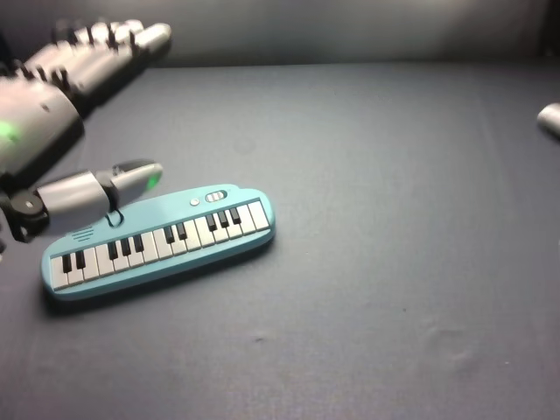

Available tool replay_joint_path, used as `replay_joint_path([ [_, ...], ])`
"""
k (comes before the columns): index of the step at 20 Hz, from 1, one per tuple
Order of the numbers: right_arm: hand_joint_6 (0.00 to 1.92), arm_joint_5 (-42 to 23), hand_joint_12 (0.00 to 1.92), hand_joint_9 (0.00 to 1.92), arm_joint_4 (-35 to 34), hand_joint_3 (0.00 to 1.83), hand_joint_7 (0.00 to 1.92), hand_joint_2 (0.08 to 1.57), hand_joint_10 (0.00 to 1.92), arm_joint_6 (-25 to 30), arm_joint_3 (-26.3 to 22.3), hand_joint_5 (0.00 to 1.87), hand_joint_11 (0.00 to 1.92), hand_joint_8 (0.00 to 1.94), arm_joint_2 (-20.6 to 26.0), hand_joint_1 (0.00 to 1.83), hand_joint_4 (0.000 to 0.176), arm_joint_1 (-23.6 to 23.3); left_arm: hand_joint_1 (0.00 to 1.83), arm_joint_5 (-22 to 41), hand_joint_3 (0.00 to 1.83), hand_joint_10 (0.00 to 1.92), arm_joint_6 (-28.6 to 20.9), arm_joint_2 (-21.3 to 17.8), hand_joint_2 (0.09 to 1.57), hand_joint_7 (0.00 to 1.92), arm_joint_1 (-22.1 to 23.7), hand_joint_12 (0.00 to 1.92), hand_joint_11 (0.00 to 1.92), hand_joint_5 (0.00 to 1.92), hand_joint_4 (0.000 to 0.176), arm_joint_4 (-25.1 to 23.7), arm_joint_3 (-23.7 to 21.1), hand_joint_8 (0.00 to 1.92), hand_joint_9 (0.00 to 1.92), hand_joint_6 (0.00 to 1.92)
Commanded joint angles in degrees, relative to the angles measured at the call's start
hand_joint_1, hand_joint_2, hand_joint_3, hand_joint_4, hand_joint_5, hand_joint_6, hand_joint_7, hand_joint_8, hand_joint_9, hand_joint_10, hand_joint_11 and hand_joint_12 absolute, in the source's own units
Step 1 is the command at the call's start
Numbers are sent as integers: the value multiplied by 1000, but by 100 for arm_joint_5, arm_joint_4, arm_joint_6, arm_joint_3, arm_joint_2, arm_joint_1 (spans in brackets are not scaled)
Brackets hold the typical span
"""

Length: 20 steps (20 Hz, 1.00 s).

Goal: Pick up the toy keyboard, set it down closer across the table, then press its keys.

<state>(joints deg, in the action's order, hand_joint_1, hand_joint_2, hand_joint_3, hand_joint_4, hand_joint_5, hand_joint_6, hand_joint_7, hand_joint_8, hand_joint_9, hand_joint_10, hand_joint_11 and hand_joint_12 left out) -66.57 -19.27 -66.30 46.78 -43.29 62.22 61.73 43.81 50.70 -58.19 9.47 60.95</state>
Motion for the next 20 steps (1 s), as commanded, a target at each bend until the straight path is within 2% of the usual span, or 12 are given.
replay_joint_path([
  [1, 0, -399, 0, 0, 19, 9, 0, 1302, 0, -110, 1, 0, 0, 0, 9, 160, 60, -68, 466, 449, 0, 0, -5, 33, 1300, 0, 74, 0, 0, 0, 0, -30, 45, 0, 0, 0],
  [3, 0, -245, 0, 0, 19, 8, 0, 1309, 0, -321, -29, 0, 0, 0, 5, 147, 60, -107, 451, 258, 0, 0, 10, 45, 1254, 0, 134, 0, 0, 0, 1, -118, 61, 0, 0, 0],
  [4, 0, -222, 0, 0, 19, 5, 0, 1308, 0, -352, -35, 0, 0, 0, 4, 121, 69, -108, 398, 177, 0, 0, 44, 46, 1240, 0, 164, 0, 0, 0, 25, -139, 64, 0, 0, 0],
  [5, 0, -205, 0, 0, 15, 5, 0, 1307, 0, -358, -36, 0, 0, 0, 1, 115, 71, -108, 387, -18, 0, 0, 121, 45, 1237, 0, 225, 0, 0, 0, 30, -162, 74, 0, 0, 0],
  [7, 0, -176, 0, 0, 12, 0, 0, 1289, 0, -358, -32, 0, 0, 0, -10, 194, 55, -108, 562, -424, 0, 0, 176, 78, 1076, 0, 336, 0, 0, 0, 64, -194, 159, 0, 0, 0],
  [9, 0, -163, 0, 0, -17, 0, 0, 1282, 0, -358, -24, 0, 0, 0, -15, 211, 51, -107, 642, -1028, 0, 0, 250, 218, 1026, 0, 495, 0, 0, 0, 37, -212, 353, 0, 0, 0],
  [10, 0, -163, 0, 0, -31, 0, 0, 1287, 0, -358, -21, 0, 0, 0, -18, 210, 41, -106, 726, -1360, 0, 0, 315, 291, 954, 0, 586, 0, 0, 0, 37, -214, 459, 0, 0, 0],
  [12, 0, -143, 0, 0, -49, 0, 0, 1288, 0, -358, -12, 0, 0, 0, -26, 208, 39, -100, 748, -1878, 0, 0, 473, 451, 935, 0, 751, 0, 0, 0, 38, -207, 646, 0, 0, 0],
  [13, 0, -134, 0, 0, -57, 1, 0, 1293, 0, -358, -8, 0, 0, 0, -27, 196, 45, -94, 778, -2032, 0, 0, 542, 509, 895, 0, 792, 0, 0, 0, 65, -160, 714, 0, 0, 0],
  [15, 0, -114, 0, 0, -79, 3, 0, 1298, 0, -358, 4, 0, 0, 0, -39, 158, 42, -77, 746, -2410, 0, 0, 667, 675, 881, 0, 842, 0, 0, 0, 86, 42, 934, 0, 0, 0],
  [17, 0, -106, 0, 0, -90, 3, 0, 1299, 0, -358, 6, 0, 0, 0, -42, 159, 40, -67, 770, -2606, 0, 0, 701, 766, 870, 0, 843, 0, 0, 0, 74, 158, 1056, 0, 0, 0],
  [20, 0, -91, 0, 0, -116, 4, 0, 1304, 0, -357, 6, 0, 0, 0, -45, 178, 32, -43, 768, -2968, 0, 0, 844, 937, 890, 0, 854, 0, 0, 0, 85, 324, 1247, 0, 0, 0],
])
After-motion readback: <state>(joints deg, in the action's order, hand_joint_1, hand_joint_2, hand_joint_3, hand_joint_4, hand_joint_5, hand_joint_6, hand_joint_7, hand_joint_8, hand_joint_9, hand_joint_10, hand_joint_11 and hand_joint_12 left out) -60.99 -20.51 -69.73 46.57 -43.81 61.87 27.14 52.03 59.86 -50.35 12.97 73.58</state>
